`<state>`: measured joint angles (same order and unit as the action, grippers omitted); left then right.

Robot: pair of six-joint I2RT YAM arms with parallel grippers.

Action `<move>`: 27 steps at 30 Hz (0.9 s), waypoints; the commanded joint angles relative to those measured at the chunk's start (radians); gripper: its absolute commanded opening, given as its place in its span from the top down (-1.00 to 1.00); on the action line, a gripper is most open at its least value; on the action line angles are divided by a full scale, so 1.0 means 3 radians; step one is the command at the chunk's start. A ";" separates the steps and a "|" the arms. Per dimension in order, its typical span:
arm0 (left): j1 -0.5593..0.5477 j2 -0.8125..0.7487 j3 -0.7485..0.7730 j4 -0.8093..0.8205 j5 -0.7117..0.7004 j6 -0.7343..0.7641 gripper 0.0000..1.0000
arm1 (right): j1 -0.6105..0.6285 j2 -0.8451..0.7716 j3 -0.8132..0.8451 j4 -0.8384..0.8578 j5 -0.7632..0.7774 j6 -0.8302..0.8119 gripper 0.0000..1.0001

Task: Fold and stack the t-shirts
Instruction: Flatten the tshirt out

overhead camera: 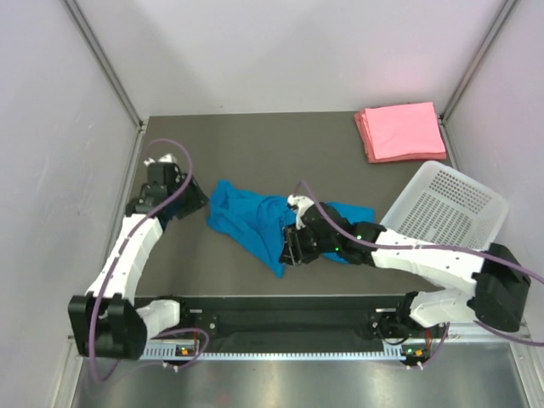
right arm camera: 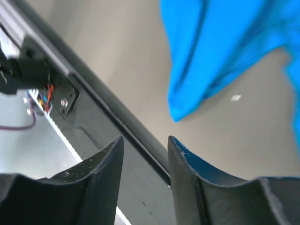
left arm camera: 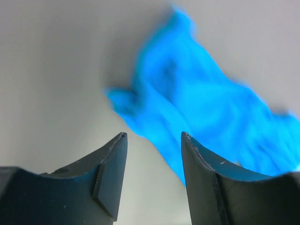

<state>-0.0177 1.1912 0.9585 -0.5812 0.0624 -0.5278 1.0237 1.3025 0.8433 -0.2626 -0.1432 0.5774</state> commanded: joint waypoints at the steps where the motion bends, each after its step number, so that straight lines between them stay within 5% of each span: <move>1: -0.0507 -0.0324 -0.0377 0.0024 0.0472 -0.0367 -0.08 | -0.0180 -0.0409 0.0160 -0.0381 0.0395 0.0034 0.12; 5: -0.1594 -0.0386 -0.0750 0.0316 0.0069 -0.1123 -0.01 | -0.0512 -0.0802 0.0124 -0.0617 0.0840 0.0126 0.11; 13: -0.2834 0.0227 -0.0725 0.0464 -0.0683 -0.1886 0.00 | -0.1019 -0.1437 -0.0106 -0.0786 0.0958 0.0126 0.10; 21: -0.2932 0.0667 -0.0659 0.0414 -0.0984 -0.1912 -0.04 | -0.1060 -0.1642 -0.0254 -0.0781 0.0784 0.0111 0.11; 27: -0.2366 0.0250 -0.0183 -0.0200 -0.1635 -0.1289 -0.10 | -0.1050 -0.1504 -0.0397 -0.0368 0.0253 -0.0216 0.09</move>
<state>-0.8188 1.3811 0.8215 -0.5762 -0.2897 -1.0164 0.7143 0.8341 0.7368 -0.4908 0.0467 0.5816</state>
